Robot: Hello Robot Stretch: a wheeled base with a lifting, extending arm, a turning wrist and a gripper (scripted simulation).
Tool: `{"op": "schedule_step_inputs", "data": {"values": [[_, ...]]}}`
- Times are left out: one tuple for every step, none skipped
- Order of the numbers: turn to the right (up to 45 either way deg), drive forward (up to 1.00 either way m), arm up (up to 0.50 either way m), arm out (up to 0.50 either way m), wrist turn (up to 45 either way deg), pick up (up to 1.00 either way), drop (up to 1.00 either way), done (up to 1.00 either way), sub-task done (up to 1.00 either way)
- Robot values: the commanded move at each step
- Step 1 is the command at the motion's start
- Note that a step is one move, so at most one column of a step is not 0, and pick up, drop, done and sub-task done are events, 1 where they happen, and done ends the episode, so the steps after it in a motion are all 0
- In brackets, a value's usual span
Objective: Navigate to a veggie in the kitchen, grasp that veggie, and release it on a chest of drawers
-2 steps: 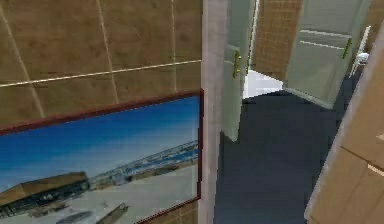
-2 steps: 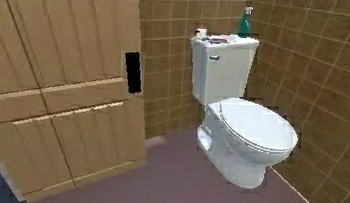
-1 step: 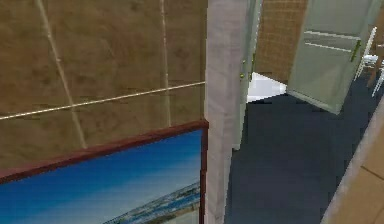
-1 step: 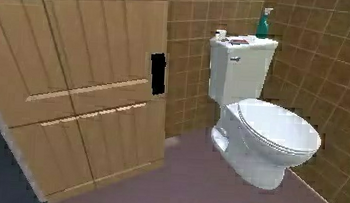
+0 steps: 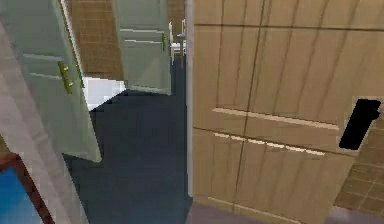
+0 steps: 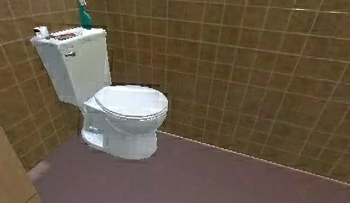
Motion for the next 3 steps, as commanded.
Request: {"op": "schedule_step_inputs", "data": {"values": [[30.0,0.0,0.0,0.0,0.0,0.0,0.0,0.0,0.0],[0.0,0.6,0.0,0.0,0.0,0.0,0.0,0.0,0.0],[-45.0,0.0,0.0,0.0,0.0,0.0,0.0,0.0,0.0]]}}
